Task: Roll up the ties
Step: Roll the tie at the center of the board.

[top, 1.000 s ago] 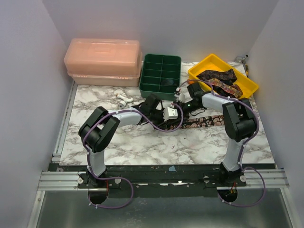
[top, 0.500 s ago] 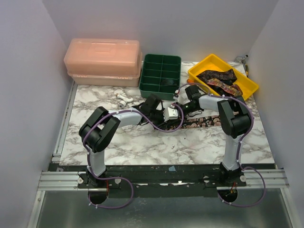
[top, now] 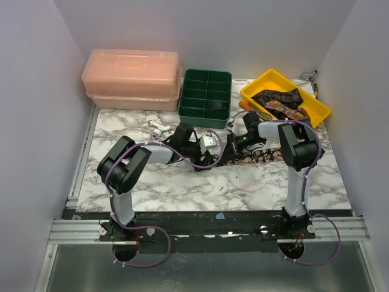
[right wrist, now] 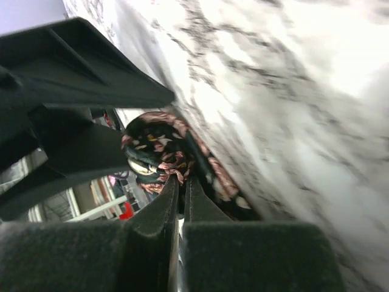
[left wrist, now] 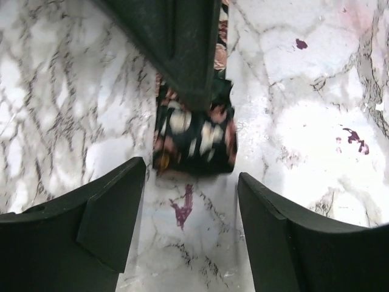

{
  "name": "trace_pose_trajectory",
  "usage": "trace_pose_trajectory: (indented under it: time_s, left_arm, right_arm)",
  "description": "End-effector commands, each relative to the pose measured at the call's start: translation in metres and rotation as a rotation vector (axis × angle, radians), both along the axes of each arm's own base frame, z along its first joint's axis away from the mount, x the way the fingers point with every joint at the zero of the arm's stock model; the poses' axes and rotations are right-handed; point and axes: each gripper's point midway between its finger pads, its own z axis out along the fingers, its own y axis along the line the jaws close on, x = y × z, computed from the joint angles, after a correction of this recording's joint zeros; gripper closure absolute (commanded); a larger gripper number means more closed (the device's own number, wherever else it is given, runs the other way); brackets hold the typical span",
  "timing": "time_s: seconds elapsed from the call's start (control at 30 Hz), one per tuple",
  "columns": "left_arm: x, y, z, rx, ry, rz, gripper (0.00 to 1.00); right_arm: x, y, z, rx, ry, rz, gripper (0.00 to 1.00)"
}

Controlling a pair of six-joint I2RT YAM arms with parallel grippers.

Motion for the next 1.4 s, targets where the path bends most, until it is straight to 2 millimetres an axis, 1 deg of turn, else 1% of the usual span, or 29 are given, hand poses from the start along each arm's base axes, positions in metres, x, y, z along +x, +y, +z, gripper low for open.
trace_pose_trajectory:
  time_s: [0.0, 0.17, 0.33, 0.47, 0.5, 0.57, 0.63, 0.7, 0.73, 0.77, 0.8, 0.83, 0.87, 0.93, 0.97, 1.0, 1.07, 1.13, 1.2, 1.27, 1.37]
  left_arm:
    - [-0.002, -0.009, 0.027, -0.188, 0.002, 0.001, 0.31]
    - [-0.002, -0.015, 0.028, -0.264, -0.008, 0.011, 0.25]
    - [-0.002, -0.030, 0.024, -0.294, -0.027, 0.002, 0.25]
    - [-0.003, -0.043, 0.016, -0.305, -0.040, 0.019, 0.28]
    - [-0.003, -0.047, 0.010, -0.289, -0.026, 0.025, 0.30]
    - [-0.002, -0.052, 0.001, -0.253, -0.029, 0.042, 0.38]
    - [-0.002, -0.050, -0.007, -0.208, -0.052, 0.053, 0.49]
    - [-0.002, -0.043, -0.018, -0.141, -0.055, 0.071, 0.63]
    - [-0.001, -0.038, -0.022, -0.109, -0.059, 0.083, 0.68]
    - [-0.003, -0.030, -0.028, -0.069, -0.052, 0.089, 0.73]
    - [-0.005, -0.023, -0.033, -0.029, -0.049, 0.085, 0.75]
    - [-0.003, -0.018, -0.035, 0.003, -0.051, 0.097, 0.77]
    - [-0.004, -0.015, -0.035, 0.036, -0.026, 0.097, 0.79]
    - [-0.003, -0.011, -0.040, 0.121, 0.004, 0.089, 0.80]
    - [-0.003, -0.009, -0.042, 0.162, 0.018, 0.095, 0.80]
    - [-0.002, -0.006, -0.042, 0.181, 0.023, 0.100, 0.80]
    - [-0.004, -0.004, -0.038, 0.203, 0.010, 0.085, 0.79]
    - [-0.005, -0.002, -0.036, 0.219, 0.007, 0.080, 0.78]
    - [-0.004, -0.003, -0.034, 0.230, 0.005, 0.072, 0.76]
    - [-0.007, 0.001, -0.038, 0.257, 0.021, 0.068, 0.75]
    - [-0.007, 0.001, -0.040, 0.273, 0.018, 0.056, 0.75]
  right_arm:
    - [-0.016, -0.030, -0.046, -0.115, 0.086, 0.026, 1.00]
    - [-0.017, -0.045, -0.060, -0.135, 0.114, 0.056, 0.99]
    - [-0.018, -0.045, -0.063, -0.129, 0.121, 0.062, 0.99]
    - [-0.017, -0.046, -0.065, -0.135, 0.096, 0.065, 0.99]
    - [-0.017, -0.046, -0.066, -0.137, 0.093, 0.066, 0.99]
    - [-0.016, -0.046, -0.064, -0.134, 0.088, 0.066, 0.99]
    - [-0.013, -0.044, -0.060, -0.127, 0.071, 0.061, 0.99]
    - [-0.010, -0.043, -0.055, -0.118, 0.062, 0.058, 0.99]
    - [-0.009, -0.042, -0.053, -0.115, 0.058, 0.057, 0.98]
    - [-0.007, -0.042, -0.048, -0.116, 0.047, 0.056, 0.95]
    - [-0.005, -0.042, -0.042, -0.116, 0.031, 0.058, 0.88]
    - [-0.002, -0.042, -0.034, -0.117, 0.011, 0.060, 0.82]
    - [0.001, -0.043, -0.027, -0.119, -0.009, 0.060, 0.72]
    - [0.010, -0.044, -0.005, -0.127, -0.074, 0.057, 0.58]
    - [0.013, -0.044, 0.004, -0.129, -0.099, 0.055, 0.53]
    - [0.016, -0.044, 0.014, -0.125, -0.124, 0.053, 0.50]
    - [0.015, -0.042, 0.027, -0.103, -0.138, 0.052, 0.48]
    - [0.010, -0.037, 0.032, -0.071, -0.117, 0.041, 0.48]
    - [0.007, -0.031, 0.033, -0.043, -0.096, 0.027, 0.47]
    - [0.006, -0.023, 0.030, -0.024, -0.072, 0.005, 0.47]
    - [0.008, -0.009, 0.028, 0.007, -0.045, -0.013, 0.49]
